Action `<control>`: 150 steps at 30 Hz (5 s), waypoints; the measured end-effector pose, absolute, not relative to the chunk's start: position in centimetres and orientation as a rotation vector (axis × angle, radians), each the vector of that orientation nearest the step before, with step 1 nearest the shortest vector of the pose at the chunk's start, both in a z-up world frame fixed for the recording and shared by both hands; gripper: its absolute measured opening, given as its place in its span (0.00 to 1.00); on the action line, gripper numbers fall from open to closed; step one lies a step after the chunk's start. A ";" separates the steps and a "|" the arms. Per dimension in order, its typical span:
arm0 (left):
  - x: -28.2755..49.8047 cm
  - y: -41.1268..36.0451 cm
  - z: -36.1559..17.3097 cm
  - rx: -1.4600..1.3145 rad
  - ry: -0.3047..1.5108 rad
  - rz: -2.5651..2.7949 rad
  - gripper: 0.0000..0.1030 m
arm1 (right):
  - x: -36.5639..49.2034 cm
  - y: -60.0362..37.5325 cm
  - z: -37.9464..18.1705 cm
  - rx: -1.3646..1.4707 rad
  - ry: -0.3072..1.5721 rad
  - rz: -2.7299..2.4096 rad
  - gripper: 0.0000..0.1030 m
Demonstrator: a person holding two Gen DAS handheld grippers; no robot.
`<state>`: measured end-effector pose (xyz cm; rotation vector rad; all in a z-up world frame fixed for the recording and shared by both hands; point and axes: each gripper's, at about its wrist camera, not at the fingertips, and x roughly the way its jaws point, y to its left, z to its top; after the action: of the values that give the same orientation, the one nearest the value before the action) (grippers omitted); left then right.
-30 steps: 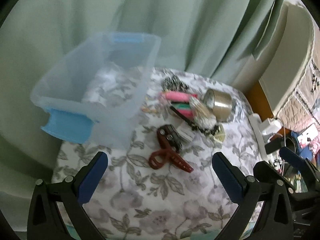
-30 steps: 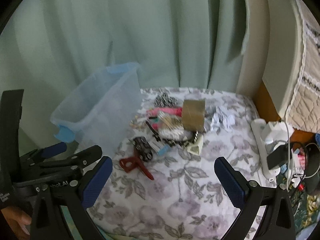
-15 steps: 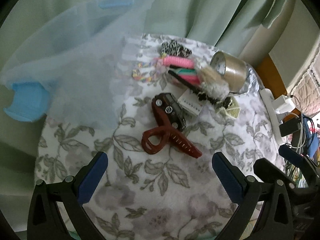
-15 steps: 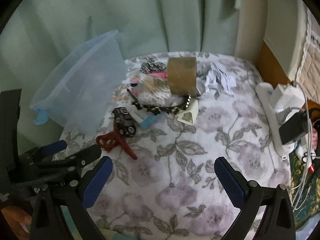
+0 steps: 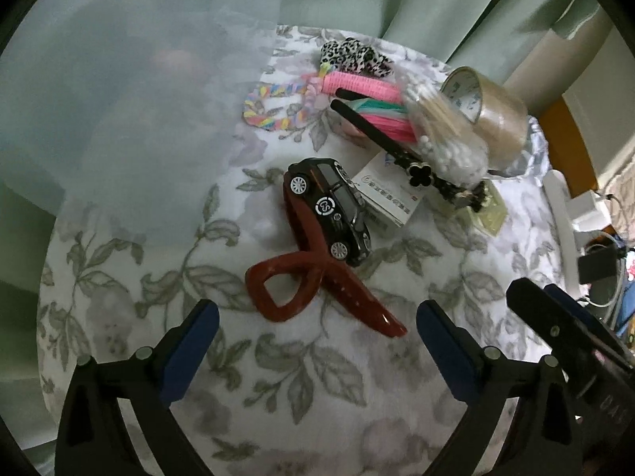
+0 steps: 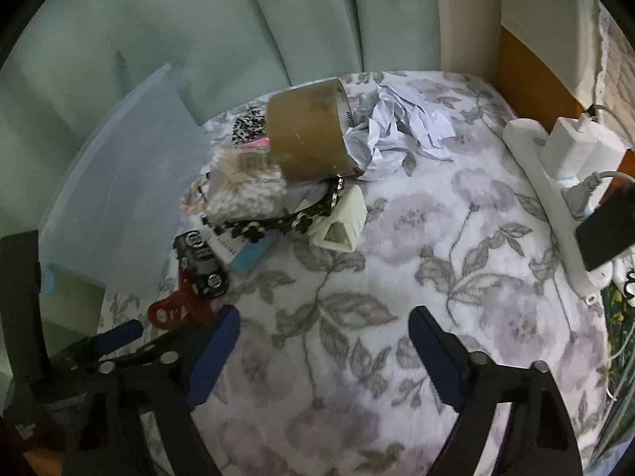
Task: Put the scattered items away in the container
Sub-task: 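Reach the left gripper to the red hair claw while the right reaches the pale yellow clip, then close the left gripper on the red hair claw while the right grips the yellow clip, then carry the red claw and yellow clip in both grippers over the clear box, then open both grippers to drop the claw and clip into the box, then move both grippers back over the remaining items on the bed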
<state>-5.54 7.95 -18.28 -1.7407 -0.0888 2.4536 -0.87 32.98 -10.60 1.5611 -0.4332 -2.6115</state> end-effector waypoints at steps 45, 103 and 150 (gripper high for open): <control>-4.4 4.7 -19.2 -1.764 0.034 2.519 0.51 | -5.0 34.0 -14.2 1.514 -0.405 -2.642 0.44; -2.6 -10.1 -1.4 -1.118 -0.361 2.899 0.51 | 0.7 16.0 5.9 0.908 -0.159 -2.614 0.44; -5.0 -10.6 -4.5 -1.305 -0.370 2.820 0.94 | -2.5 14.0 -0.2 1.161 -0.131 -2.528 0.66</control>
<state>-5.01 -10.56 -4.45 -1.3051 -0.3696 2.8204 -2.52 14.03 -0.18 1.1611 -0.1315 -2.5277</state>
